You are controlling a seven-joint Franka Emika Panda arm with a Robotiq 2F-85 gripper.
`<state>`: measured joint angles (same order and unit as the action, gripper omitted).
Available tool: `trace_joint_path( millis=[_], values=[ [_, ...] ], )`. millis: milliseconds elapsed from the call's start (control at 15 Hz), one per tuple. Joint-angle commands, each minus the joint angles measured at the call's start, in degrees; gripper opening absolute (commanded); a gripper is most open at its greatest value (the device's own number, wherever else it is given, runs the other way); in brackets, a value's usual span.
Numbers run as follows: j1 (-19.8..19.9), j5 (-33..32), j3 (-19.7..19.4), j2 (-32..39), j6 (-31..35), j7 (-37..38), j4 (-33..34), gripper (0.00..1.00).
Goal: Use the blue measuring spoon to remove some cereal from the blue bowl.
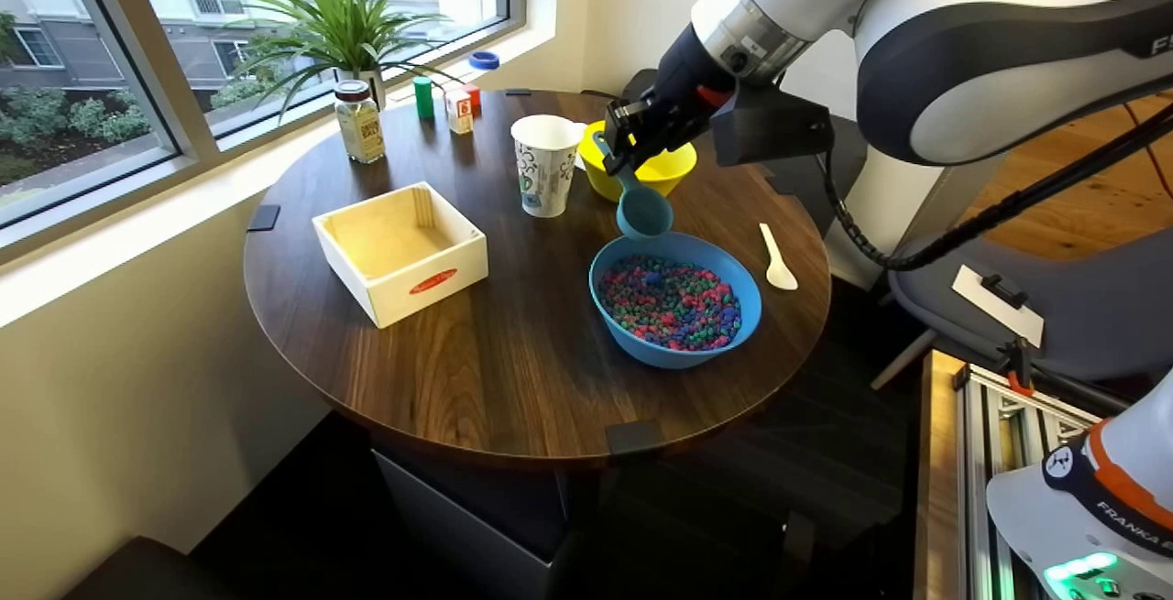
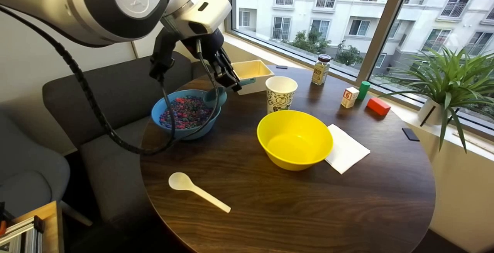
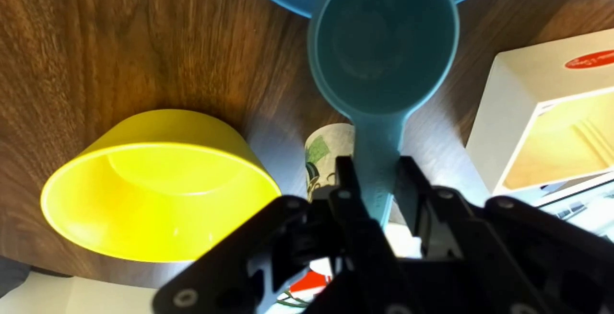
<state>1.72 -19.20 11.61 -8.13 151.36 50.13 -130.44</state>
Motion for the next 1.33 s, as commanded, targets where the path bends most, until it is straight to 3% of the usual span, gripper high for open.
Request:
trace_joint_path(
  millis=[0, 600, 1267],
  values=[
    [-1.0, -5.6, 1.3, -0.4, -2.0, 2.9, -0.4, 0.06],
    [-5.0, -22.4, 5.2, 1.7, -12.6, 9.9, 0.6, 0.06],
    [-9.9, -39.0, 4.8, 5.8, -20.4, 18.4, 2.9, 0.06]
  ],
)
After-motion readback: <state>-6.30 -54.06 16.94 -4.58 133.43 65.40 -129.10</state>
